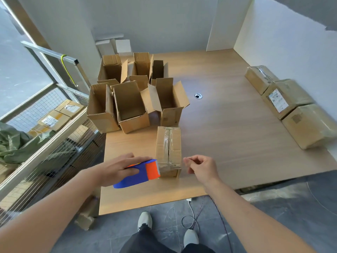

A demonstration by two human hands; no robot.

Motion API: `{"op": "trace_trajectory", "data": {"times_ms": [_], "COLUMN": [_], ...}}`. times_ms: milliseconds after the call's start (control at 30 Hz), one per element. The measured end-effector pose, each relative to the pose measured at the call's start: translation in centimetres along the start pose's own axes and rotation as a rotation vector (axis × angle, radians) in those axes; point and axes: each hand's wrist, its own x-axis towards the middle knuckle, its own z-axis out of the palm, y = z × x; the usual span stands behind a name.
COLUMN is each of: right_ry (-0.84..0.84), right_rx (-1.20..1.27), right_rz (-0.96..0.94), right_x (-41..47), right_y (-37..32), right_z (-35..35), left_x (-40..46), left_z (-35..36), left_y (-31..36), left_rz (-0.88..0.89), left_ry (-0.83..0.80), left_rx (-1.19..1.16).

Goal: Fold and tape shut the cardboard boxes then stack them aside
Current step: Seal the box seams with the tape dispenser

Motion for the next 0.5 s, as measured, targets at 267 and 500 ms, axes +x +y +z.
{"op": "trace_trajectory", "data": {"times_ms": [267,500], "right_ry": [0.104,0.126], "right_rx": [0.061,-0.009], "right_rz": [0.089,0.079], "right_x": [0.0,0.8], "right_y": [2.9,3.9], "right_z": [-0.1,1.9], "left_x": [1.1,2.4], "left_z": [0.2,0.0], "left_y": [-4.6,-6.8], "left_rz": [-0.103,-0.153], "left_ry": [-0.068,-0.087], "left_rx": [-0.017,0.022]}}
